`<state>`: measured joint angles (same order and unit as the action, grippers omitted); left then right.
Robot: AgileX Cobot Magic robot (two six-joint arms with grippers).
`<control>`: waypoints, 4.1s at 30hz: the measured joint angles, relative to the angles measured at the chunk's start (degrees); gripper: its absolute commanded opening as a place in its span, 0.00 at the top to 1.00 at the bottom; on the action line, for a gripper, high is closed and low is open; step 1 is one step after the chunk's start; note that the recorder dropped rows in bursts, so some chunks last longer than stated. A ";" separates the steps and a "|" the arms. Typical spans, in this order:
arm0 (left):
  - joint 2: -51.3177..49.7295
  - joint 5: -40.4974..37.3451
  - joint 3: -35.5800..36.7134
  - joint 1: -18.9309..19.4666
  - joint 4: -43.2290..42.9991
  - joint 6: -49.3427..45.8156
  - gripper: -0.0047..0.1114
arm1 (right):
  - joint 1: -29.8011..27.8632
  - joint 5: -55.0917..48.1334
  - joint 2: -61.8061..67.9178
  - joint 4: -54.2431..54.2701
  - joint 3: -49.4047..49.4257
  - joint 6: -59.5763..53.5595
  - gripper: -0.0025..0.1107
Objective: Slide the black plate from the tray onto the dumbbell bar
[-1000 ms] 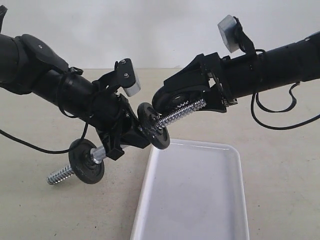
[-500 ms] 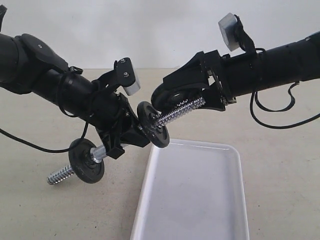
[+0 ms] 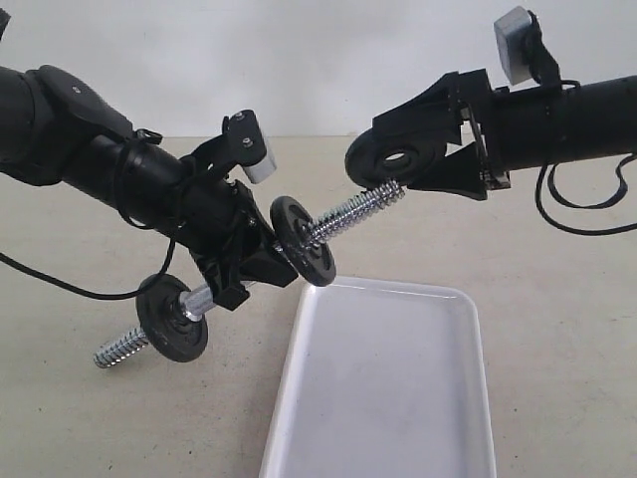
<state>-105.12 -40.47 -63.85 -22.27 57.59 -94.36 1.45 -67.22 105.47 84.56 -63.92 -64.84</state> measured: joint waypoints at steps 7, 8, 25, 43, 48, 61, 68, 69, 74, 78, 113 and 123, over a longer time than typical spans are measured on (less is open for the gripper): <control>0.00 0.00 0.00 0.00 0.00 0.09 0.92 | -0.74 0.11 0.00 -0.21 0.00 0.00 0.98; 0.00 0.00 0.00 0.00 0.00 0.09 0.92 | -0.74 0.11 0.00 -0.33 0.00 0.00 0.98; 0.00 0.49 0.00 0.00 -0.01 -0.12 0.92 | -0.74 0.11 0.00 -5.12 0.00 0.00 0.98; 0.00 2.00 0.12 -0.20 1.96 -1.78 0.92 | -0.87 1.27 0.00 -6.17 0.00 1.49 0.98; 0.00 2.40 0.12 -0.20 4.46 -3.54 0.92 | -0.87 1.72 0.00 -5.33 0.00 1.85 0.98; 0.00 3.05 0.12 -0.20 8.14 -4.64 0.92 | -0.98 2.37 0.00 -1.88 0.00 1.44 0.98; 0.00 3.52 0.12 -0.20 9.27 -4.64 0.92 | -0.98 2.63 0.00 0.28 0.00 -0.59 0.98; 0.00 3.52 0.12 -0.20 9.27 -4.64 0.92 | -0.98 2.63 0.00 0.56 0.00 -0.89 0.98; 0.02 3.65 0.01 -0.20 9.15 -3.58 0.92 | -0.98 2.67 0.00 2.33 0.00 -1.98 0.98; 0.12 3.74 -0.07 -0.20 8.83 -2.92 0.92 | -0.98 2.67 0.00 2.78 0.00 -2.06 0.98; 0.31 3.13 5.87 -0.10 -3.80 4.49 0.92 | -4.98 6.16 0.00 -9.82 0.10 2.78 0.98; 0.31 3.63 7.33 -0.10 -3.90 4.25 0.92 | 3.17 10.27 0.00 -15.62 0.10 6.48 0.98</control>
<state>-104.81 -36.84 -56.52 -22.37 53.69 -90.12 4.62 -56.95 105.47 68.93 -63.82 -58.35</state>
